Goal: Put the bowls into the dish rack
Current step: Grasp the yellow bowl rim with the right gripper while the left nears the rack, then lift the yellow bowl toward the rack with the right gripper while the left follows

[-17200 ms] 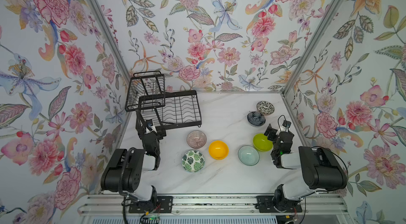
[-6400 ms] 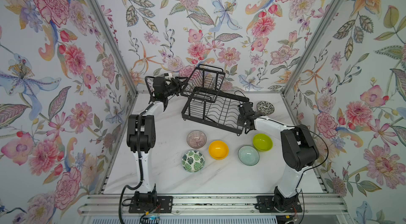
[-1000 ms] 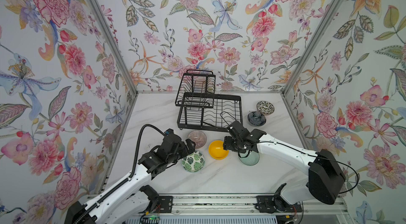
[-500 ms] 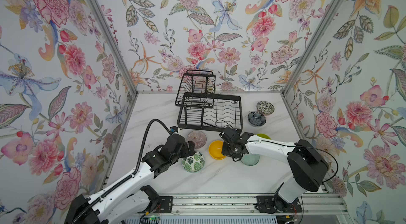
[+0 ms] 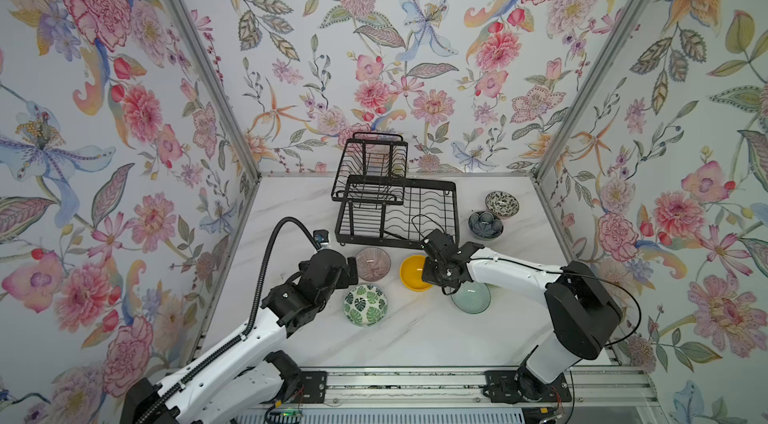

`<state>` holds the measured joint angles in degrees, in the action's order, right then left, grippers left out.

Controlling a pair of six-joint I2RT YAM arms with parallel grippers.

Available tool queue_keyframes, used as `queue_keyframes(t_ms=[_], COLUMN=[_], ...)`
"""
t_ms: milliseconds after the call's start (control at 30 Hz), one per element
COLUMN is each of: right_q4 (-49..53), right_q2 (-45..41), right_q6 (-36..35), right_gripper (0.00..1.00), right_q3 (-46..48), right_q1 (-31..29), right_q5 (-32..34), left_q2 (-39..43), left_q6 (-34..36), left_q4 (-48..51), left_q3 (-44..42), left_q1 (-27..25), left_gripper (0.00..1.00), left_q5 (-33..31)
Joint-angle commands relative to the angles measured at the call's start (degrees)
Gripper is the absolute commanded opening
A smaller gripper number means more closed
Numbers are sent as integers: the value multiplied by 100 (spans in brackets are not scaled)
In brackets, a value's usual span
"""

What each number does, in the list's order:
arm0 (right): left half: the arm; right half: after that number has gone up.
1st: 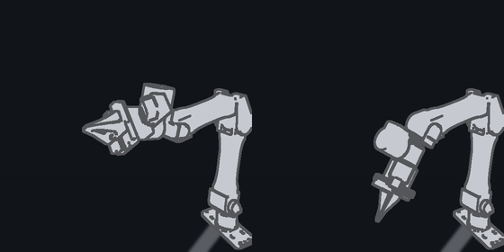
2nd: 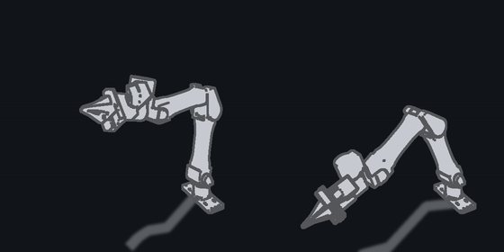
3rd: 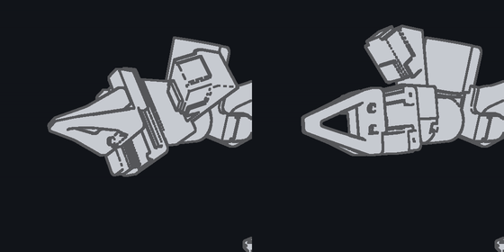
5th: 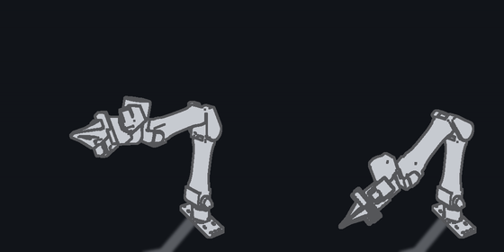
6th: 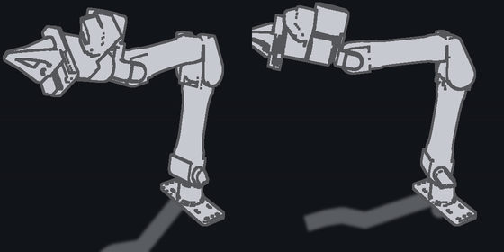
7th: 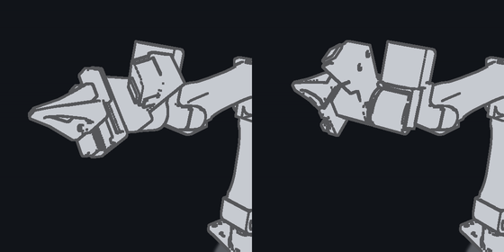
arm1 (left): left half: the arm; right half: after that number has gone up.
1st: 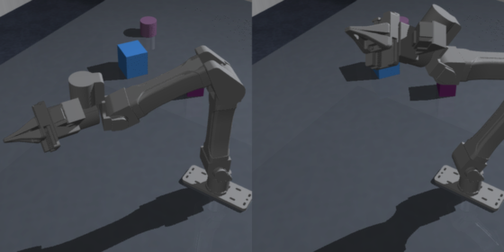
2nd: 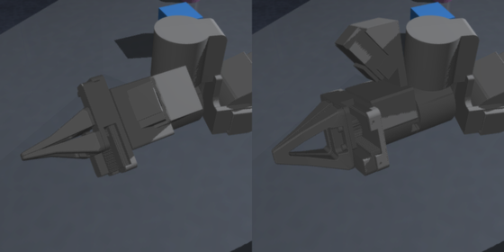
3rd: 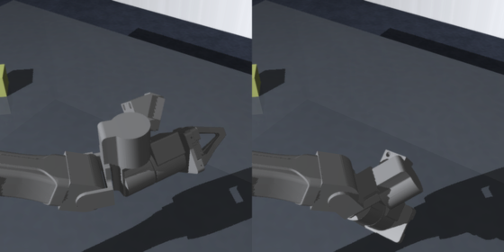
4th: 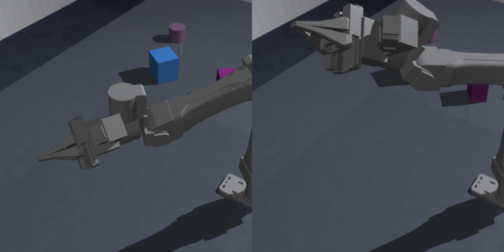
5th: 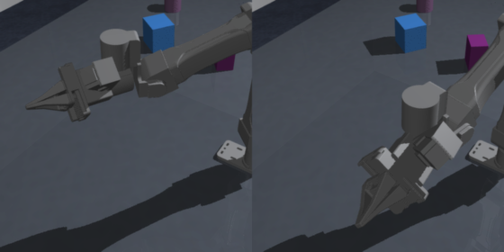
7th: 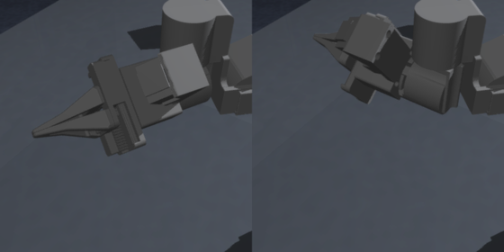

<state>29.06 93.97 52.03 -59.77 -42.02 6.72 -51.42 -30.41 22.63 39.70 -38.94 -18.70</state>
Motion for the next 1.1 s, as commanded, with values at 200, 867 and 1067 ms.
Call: queue_keyframes(t_ms=[200,867,1067], right_q4=[334,635,615], right_q2=[-920,-311,-217], right_q6=[-382,-882,-991], right_gripper=[0,0,0], right_q3=[-874,-3889,-4244], right_q1=[193,62,-249], right_q5=[1011,1559,1645], left_q2=[-761,-2736,-2808], left_q6=[151,-363,-473], left_q4=[-688,819,872], left_q3=[1357,4990,5011], left_q1=[-104,-246,-26], left_gripper=[99,95,81], left_q5=[2408,1673,1751])
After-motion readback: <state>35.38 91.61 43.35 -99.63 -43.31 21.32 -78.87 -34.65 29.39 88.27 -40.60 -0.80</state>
